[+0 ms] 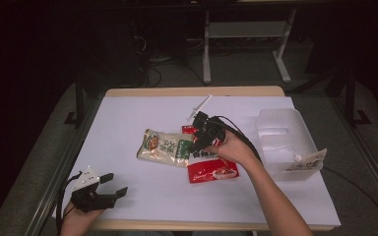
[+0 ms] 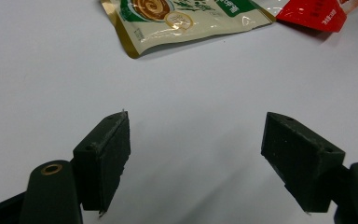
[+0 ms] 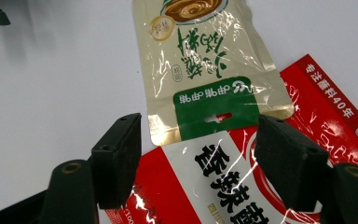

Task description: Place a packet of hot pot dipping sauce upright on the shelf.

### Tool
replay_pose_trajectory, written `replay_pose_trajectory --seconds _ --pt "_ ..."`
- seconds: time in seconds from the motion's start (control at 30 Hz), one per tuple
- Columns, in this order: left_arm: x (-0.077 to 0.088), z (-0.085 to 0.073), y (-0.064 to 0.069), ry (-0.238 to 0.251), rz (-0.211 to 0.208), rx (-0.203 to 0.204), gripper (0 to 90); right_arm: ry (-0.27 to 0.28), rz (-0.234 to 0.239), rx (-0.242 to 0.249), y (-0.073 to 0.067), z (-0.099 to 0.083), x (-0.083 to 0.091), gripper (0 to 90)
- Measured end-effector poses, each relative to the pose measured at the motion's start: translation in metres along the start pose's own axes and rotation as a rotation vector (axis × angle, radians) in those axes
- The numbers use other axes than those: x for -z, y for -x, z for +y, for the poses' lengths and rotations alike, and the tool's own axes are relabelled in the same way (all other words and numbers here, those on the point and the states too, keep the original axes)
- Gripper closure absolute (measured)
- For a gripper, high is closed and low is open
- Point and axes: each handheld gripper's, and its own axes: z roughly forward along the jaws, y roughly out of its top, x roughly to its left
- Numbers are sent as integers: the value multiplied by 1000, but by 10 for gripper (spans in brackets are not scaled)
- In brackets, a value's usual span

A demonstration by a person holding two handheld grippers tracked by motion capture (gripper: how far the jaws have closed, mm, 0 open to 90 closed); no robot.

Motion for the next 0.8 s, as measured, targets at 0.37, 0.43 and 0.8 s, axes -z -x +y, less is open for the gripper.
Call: replay_pose_trajectory --seconds 0.37,0.43,0.8 --pt "0 0 1 -3 -2 -4 237 -31 -43 -57 17 -10 1 297" --pt "0 0 1 -5 -4 -2 237 -41 -57 -83 25 -14 1 294" --pt "0 0 0 -4 -4 -3 238 -94 -152 -205 58 -26 -11 269"
